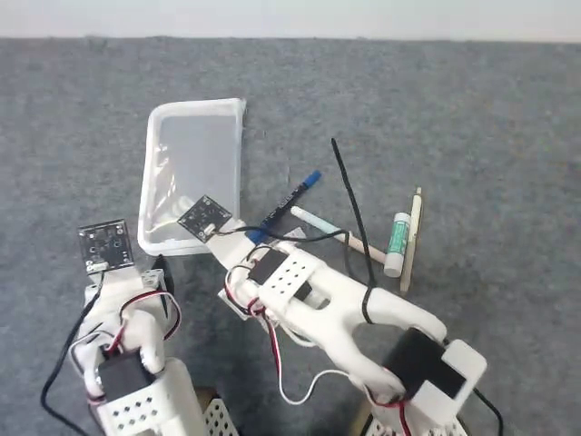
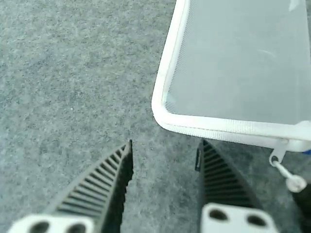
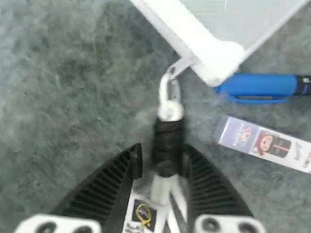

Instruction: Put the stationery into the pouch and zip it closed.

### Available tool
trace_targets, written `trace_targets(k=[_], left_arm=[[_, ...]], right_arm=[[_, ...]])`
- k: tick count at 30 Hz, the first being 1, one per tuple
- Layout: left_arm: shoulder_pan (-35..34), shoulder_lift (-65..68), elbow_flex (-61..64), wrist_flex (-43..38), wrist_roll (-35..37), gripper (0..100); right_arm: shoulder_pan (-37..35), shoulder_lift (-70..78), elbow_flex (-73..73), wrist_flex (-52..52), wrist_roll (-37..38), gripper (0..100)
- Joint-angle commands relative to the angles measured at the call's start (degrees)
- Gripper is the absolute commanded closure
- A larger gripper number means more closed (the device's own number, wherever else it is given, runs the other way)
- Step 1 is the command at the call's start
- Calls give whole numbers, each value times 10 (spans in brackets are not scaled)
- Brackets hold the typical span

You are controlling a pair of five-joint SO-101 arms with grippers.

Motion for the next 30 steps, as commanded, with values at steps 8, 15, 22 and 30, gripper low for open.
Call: trace_targets(k=[8,15,22,30], left_arm=[[-4,-8,-17,-1,6,797],[-4,-8,-17,-1,6,797],[-4,-8,-17,-1,4,795],[-4,-8,-17,-1,4,794]], right_arm=[[15,73,-105,50,-2,905],[39,100,-167,131,30,983],[80,-18,-106,142,33,991],[122,-230,30,92,48,991]])
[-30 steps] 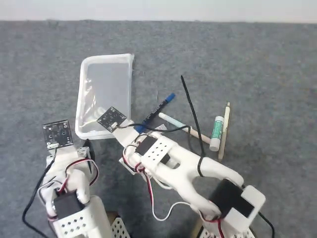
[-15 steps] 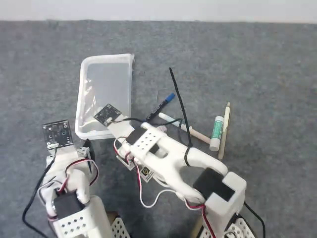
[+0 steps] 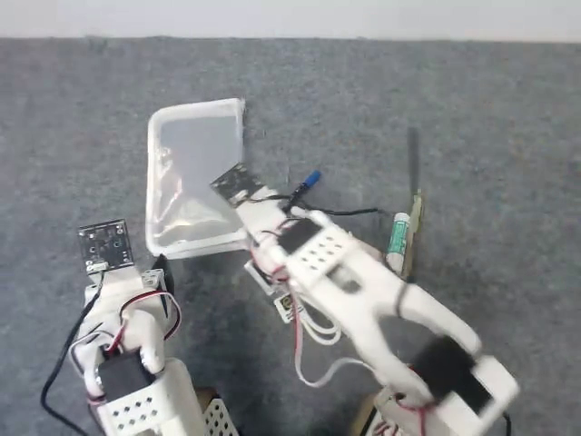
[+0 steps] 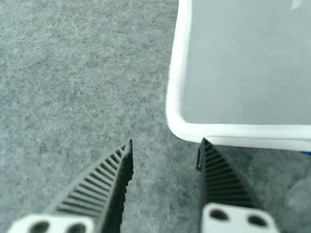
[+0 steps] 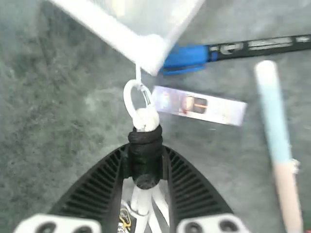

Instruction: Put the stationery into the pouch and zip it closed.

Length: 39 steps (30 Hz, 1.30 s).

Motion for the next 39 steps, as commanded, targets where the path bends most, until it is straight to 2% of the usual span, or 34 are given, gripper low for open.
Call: trace_targets(k=[1,10,21,25,35,39], left_arm=[[-4,-8,-17,-1,4,794],[-4,-8,-17,-1,4,794],[-4,-8,-17,-1,4,794],[-4,-8,-17,-1,4,794],[-4,-8,-12,-2,4,794],[-4,-8,-12,-2,4,794]], right_arm=[[22,-129,45,-42,30,991],[104,-292,64,-61,36,992],[196,-312,-135,-23,142,992],[224,-286,-201,-23,173,992],[292,-124,-416,-26,178,992],[304,-45,-520,-28,238,992]])
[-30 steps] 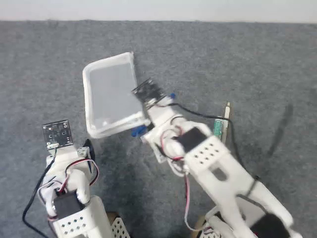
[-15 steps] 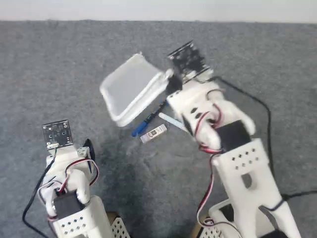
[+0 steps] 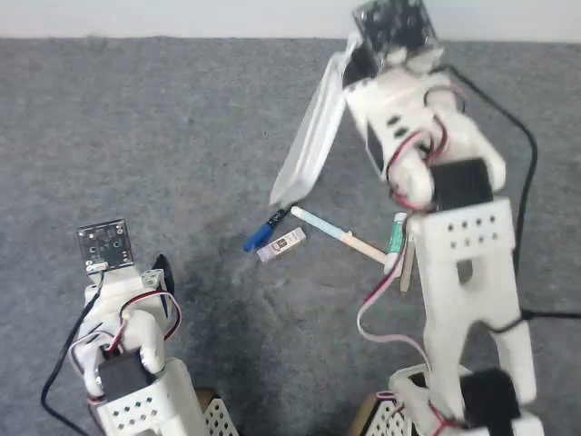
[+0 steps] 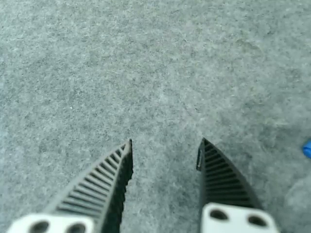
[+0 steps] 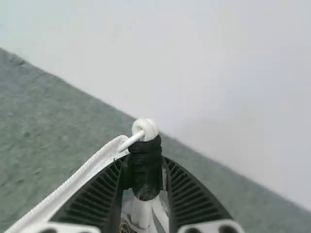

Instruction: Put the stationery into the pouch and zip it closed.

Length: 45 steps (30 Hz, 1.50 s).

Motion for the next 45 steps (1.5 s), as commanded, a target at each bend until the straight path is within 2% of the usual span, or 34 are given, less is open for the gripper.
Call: trace_targets(k=[1,8,13,20,25,36,39,45], left_arm=[[-4,-8,-12,-2,4,794],[-4,-8,-12,-2,4,794],[-4,-8,-12,-2,4,794],[-4,-8,-12,-2,4,794],[-4,-8,-12,-2,4,794],[-4,-8,-11,-2,4,794],[-4,-8,-11,-2,4,793],[-4,-8,-11,-2,4,793]], right_arm=[[16,47,-127,-4,55,992],[32,178,-296,0,142,992],[29,222,-337,9,186,991],[-45,223,-337,168,218,991],[-80,222,-337,231,214,991],[-102,225,-338,317,199,991],[-121,227,-338,311,154,991],[-162,243,-313,242,117,991]])
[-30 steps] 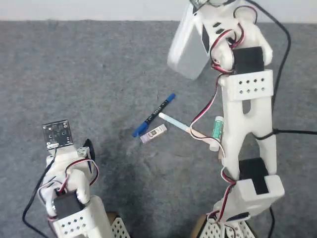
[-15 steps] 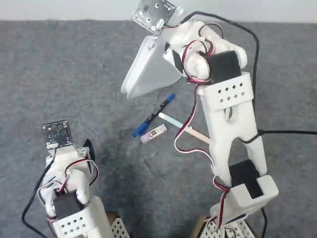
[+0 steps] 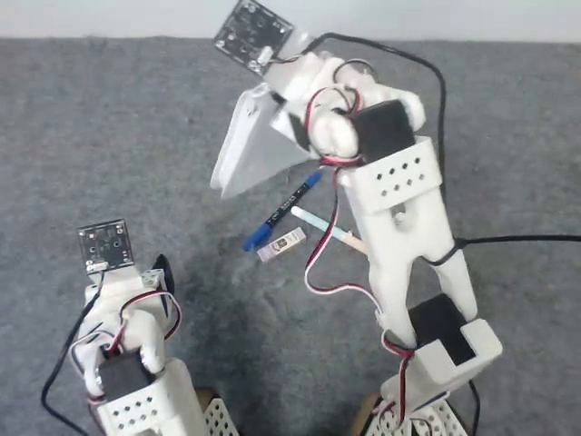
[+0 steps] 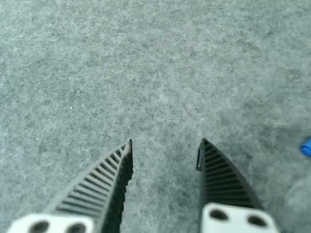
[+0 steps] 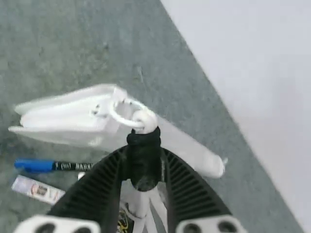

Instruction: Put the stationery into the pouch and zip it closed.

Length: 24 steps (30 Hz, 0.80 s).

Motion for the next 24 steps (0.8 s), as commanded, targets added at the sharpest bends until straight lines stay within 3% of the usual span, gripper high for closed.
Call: trace_targets(k=[1,13,24], left_arm=[[-4,-8,-11,-2,4,793],[-4,-8,-11,-2,4,793],[-5,-8,-15,-2,4,779]], right_arm=[[-26,11,-3,-44,-25,991],[-71,105,0,-44,-26,991],[-36,0,-3,118,-25,991]])
